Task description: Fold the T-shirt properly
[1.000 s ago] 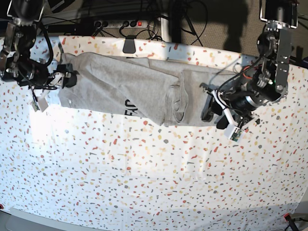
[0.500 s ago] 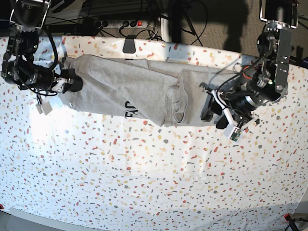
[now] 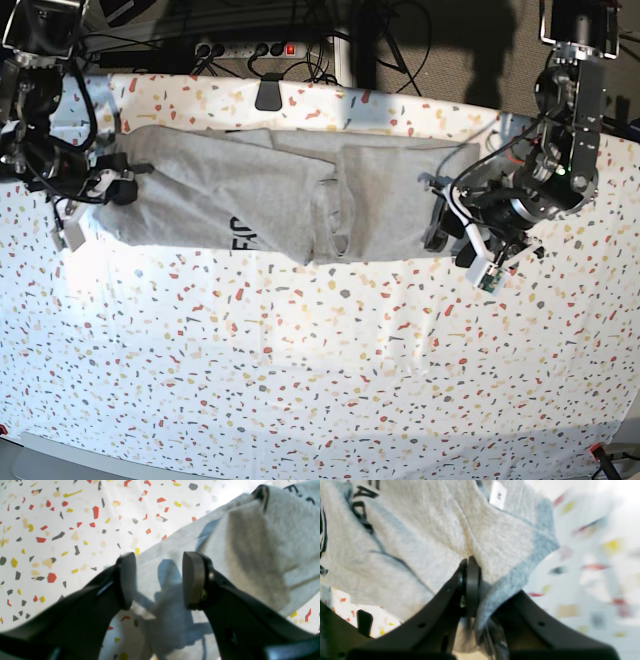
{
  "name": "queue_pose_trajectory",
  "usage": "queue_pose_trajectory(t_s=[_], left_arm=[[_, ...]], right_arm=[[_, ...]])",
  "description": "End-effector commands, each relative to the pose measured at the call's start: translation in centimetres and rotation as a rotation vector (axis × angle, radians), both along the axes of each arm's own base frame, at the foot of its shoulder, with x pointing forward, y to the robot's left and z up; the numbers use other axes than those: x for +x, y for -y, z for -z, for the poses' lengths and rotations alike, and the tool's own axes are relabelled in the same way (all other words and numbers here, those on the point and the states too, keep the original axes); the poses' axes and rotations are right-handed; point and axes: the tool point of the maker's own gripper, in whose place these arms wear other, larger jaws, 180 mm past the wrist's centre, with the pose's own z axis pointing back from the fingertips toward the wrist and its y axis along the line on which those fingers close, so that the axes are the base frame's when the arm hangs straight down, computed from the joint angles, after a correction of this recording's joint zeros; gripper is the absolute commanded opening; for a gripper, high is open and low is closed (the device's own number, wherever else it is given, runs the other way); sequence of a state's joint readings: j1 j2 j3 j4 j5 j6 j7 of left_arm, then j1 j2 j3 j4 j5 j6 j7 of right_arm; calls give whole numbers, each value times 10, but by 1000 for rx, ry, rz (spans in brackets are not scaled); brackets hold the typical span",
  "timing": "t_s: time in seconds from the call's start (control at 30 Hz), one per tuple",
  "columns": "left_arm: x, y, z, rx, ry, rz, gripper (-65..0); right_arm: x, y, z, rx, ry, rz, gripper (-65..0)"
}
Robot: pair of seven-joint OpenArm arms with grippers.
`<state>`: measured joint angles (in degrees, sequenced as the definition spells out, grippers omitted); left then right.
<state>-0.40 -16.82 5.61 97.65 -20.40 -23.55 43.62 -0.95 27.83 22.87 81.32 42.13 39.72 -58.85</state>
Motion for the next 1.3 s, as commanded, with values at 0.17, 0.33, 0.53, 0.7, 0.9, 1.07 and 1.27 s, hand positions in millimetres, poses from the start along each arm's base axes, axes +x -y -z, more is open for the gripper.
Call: queue_pose_trajectory(t_s=[0.17, 0.33, 0.53, 0.7, 0.9, 1.07, 1.27], left_arm=[[-16, -6, 9, -23, 8, -9, -356], [-35, -34, 30, 65, 43, -64, -356], [-41, -62, 32, 119, 105, -140, -356], [-50, -68, 56, 118, 48, -131, -356], [-63, -49, 71, 38, 6, -53, -356], [-66, -36, 70, 2, 6, -18, -356], [-67, -25, 68, -29, 13, -3, -356]], right_arm=[[25, -37, -68, 32, 211, -111, -650], [26, -85, -87, 94, 295, -160, -650], [25, -143, -103, 210, 371, -202, -650], [19, -205, -94, 256, 351, -316, -650], [22, -279, -98, 237, 383, -453, -650], [19, -338, -111, 271, 432, -530, -650], [11, -387, -105, 307, 389, -621, -650]])
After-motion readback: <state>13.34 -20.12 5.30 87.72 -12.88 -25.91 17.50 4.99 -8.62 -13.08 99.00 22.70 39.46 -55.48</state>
